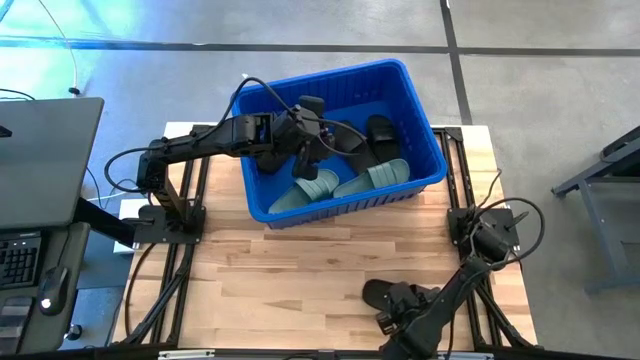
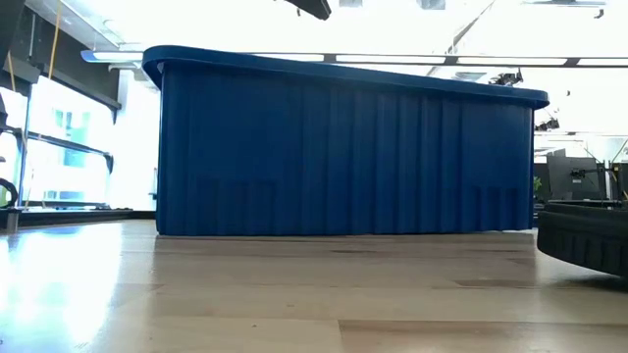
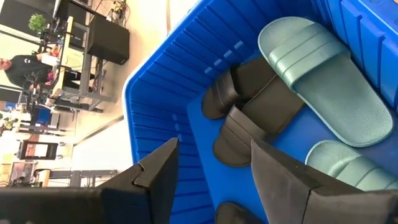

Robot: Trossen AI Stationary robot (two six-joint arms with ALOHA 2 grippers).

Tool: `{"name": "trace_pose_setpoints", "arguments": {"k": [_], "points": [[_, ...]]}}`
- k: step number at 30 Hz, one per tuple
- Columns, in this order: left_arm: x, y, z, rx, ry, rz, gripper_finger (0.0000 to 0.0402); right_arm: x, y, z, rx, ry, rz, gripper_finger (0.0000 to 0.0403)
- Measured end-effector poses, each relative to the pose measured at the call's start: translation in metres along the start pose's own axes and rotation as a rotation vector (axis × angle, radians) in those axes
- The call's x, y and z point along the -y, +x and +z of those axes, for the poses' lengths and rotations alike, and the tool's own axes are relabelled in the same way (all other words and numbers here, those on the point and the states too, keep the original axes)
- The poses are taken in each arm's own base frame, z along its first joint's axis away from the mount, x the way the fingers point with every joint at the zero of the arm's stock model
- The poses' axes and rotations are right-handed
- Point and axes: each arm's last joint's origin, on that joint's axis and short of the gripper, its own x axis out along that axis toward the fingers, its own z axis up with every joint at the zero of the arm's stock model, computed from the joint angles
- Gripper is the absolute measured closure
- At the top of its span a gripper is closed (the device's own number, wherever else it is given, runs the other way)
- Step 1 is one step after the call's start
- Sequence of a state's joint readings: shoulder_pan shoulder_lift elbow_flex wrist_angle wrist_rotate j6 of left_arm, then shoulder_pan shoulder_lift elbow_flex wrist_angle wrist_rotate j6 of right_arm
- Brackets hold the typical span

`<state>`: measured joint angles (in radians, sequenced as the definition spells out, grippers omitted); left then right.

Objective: Pick and place slides into bin
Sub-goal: Put the black slide into the blue bin

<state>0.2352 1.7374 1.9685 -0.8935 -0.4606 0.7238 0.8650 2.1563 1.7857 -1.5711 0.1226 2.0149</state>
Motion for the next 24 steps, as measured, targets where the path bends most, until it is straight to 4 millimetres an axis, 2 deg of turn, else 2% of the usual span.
{"name": "trace_pose_setpoints", "arguments": {"k": [7, 15, 18, 24], "points": [[0.0, 0.0, 0.0, 0.0, 0.0, 0.0, 0.0218, -0.005, -0.013, 0.008, 0.04, -0.035, 0.077, 0.0288], [0.0, 0.0, 0.0, 0.0, -0.001, 0.0, 0.0218, -0.003, -0.016, 0.008, 0.001, -0.087, 0.07, 0.0288], [0.0, 0.0, 0.0, 0.0, -0.001, 0.0, 0.0218, 0.003, -0.026, 0.015, 0.0, -0.131, 0.106, 0.0288], [0.0, 0.0, 0.0, 0.0, -0.001, 0.0, 0.0218, 0.027, -0.058, 0.035, 0.114, -0.134, 0.26, 0.0288]]}}
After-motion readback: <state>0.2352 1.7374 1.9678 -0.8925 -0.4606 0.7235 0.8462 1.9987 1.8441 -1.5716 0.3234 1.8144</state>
